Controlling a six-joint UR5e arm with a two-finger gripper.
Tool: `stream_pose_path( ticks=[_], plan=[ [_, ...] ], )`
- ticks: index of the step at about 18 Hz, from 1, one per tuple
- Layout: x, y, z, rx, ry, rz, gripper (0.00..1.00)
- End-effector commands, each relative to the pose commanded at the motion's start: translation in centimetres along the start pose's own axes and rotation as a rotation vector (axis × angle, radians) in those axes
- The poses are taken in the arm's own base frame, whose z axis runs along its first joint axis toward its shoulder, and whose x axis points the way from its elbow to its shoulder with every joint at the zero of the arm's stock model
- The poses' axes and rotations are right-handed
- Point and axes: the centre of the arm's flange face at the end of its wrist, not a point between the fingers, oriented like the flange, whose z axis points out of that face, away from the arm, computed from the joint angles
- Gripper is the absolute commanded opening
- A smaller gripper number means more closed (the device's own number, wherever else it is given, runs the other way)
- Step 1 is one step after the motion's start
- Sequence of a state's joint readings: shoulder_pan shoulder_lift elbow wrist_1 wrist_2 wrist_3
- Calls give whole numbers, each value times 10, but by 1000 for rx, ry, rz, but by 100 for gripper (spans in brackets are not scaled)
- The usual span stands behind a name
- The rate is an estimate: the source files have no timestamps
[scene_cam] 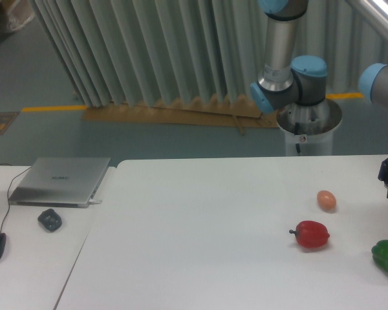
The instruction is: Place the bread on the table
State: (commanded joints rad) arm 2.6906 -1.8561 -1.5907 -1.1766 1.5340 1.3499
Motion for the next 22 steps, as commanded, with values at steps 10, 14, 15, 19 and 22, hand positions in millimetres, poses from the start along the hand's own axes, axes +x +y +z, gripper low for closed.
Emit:
stream_pose_path(
  ticks=[10, 14, 15, 19, 22],
  plan=[
    [-52, 68, 17, -137, 19, 401, 100],
    [-95, 115, 31, -200, 56, 575, 100],
    [-96, 119, 32, -201, 61, 580, 100],
    [-112, 168, 42, -196, 92, 660, 100],
    [-122, 170, 53, -195, 101, 704, 100]
  ],
)
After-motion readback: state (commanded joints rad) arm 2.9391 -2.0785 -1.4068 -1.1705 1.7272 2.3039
